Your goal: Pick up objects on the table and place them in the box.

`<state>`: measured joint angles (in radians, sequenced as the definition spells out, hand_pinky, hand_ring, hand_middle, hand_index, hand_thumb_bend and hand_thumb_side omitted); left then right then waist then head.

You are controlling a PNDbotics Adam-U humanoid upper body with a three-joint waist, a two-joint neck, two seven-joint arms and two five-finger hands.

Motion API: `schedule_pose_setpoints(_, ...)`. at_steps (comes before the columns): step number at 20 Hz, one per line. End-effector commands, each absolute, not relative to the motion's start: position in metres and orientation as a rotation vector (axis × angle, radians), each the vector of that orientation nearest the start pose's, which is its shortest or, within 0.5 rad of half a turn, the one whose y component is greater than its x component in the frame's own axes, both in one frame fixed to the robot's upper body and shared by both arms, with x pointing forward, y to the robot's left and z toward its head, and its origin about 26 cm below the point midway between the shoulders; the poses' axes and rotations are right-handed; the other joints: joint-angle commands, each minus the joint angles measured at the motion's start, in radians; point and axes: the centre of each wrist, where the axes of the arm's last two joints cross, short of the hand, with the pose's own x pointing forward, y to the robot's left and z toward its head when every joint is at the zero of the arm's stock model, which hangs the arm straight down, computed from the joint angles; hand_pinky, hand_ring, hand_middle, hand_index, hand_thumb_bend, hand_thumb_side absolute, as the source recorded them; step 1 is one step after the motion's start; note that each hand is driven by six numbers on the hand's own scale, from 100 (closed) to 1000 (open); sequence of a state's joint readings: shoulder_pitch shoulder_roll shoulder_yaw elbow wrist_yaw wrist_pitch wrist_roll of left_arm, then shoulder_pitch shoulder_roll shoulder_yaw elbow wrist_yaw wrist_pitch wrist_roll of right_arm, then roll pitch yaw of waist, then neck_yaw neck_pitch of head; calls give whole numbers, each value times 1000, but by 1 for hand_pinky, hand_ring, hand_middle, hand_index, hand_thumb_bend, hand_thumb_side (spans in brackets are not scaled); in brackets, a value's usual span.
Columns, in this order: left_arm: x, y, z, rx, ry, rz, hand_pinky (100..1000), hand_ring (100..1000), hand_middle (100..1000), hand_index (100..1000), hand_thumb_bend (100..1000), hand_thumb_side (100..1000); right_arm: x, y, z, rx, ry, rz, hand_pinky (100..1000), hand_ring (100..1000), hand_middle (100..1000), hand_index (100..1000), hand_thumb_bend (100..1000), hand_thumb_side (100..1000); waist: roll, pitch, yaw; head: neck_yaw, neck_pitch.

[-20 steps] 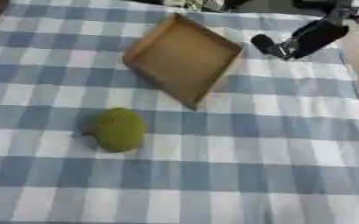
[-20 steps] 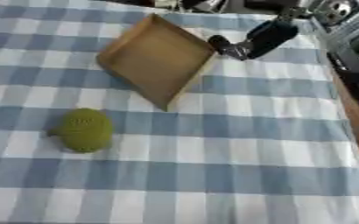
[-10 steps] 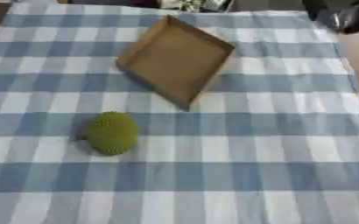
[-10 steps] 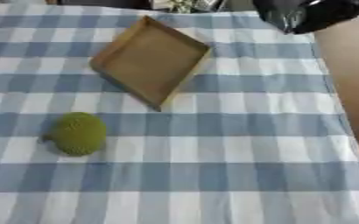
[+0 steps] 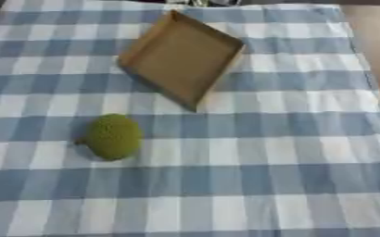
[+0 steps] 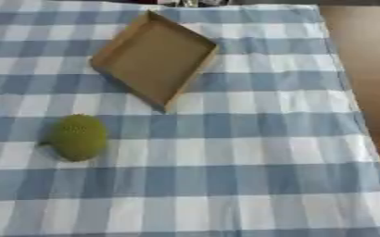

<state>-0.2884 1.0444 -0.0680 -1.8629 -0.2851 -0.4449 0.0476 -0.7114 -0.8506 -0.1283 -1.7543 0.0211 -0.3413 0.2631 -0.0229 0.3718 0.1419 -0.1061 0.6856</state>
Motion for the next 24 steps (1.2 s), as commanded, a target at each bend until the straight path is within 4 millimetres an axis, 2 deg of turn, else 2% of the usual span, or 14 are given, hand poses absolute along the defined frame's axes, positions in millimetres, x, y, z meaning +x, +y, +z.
schedule_pose_setpoints(1, 304, 344, 267, -1038, 2658, 1981, 992, 980, 1000, 893, 542, 665, 314, -347, 383, 875, 2987, -1298, 835, 818, 776, 840, 100, 460, 2, -23, -1, 18, 14)
schedule_pose_setpoints(5, 315, 315, 262, -951, 2655, 2059, 986, 981, 1000, 882, 560, 681, 316, -344, 377, 909, 2998, -1251, 836, 819, 778, 841, 100, 459, 1, -25, 5, 23, 29)
schedule_pose_setpoints(12, 323, 280, 277, -739, 2680, 2269, 984, 978, 1000, 882, 550, 646, 316, -343, 374, 942, 2996, -1223, 836, 820, 779, 840, 100, 462, -2, -35, 15, 11, 37)
schedule_pose_setpoints(21, 338, 250, 279, -542, 2599, 2364, 969, 965, 1000, 877, 540, 607, 318, -340, 372, 937, 2996, -1236, 836, 820, 779, 841, 100, 462, -1, -48, 30, -24, 61)
schedule_pose_setpoints(24, 343, 241, 275, -487, 2562, 2435, 932, 931, 1000, 881, 545, 581, 318, -341, 372, 939, 2999, -1240, 836, 820, 779, 841, 100, 465, 2, -50, 36, -36, 65)
